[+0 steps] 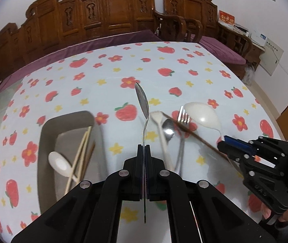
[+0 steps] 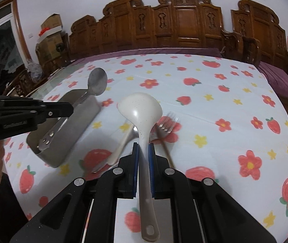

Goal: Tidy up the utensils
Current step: 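Carry the steel spoon into the grey tray and open the left tool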

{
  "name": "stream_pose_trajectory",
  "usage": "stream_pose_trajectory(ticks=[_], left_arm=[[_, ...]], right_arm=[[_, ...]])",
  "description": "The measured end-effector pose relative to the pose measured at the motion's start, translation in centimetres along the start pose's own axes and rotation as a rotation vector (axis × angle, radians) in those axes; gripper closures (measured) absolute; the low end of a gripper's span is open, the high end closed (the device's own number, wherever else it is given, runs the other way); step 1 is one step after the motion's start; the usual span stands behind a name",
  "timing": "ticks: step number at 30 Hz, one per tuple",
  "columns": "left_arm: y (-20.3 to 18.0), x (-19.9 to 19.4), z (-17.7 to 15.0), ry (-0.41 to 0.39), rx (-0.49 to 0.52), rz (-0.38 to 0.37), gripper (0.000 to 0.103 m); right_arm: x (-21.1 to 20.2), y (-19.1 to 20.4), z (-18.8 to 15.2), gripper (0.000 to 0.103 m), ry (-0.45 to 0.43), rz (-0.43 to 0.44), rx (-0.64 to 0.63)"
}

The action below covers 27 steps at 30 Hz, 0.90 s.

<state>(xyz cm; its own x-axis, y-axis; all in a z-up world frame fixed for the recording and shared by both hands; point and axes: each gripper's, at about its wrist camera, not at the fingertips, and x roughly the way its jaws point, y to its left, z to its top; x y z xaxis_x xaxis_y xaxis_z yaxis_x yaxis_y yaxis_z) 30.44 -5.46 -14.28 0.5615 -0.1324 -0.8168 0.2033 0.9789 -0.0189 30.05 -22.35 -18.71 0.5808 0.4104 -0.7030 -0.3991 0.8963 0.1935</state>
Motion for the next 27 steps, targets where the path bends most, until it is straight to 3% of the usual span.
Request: stream_pose_trajectory(ticks=[17,27], left_arm=[[9.0,0.9,-2.0,-0.004,-0.105,0.042,0.102],[10.5,3.0,-3.8,0.032,-0.105,0.061,0.102]], right_arm=[[0.6,4.6,0.0,0.092,0.011,0.026,-0.063],[1.2,4.7,0.0,0.092,0.024,0.013,-0.064]])
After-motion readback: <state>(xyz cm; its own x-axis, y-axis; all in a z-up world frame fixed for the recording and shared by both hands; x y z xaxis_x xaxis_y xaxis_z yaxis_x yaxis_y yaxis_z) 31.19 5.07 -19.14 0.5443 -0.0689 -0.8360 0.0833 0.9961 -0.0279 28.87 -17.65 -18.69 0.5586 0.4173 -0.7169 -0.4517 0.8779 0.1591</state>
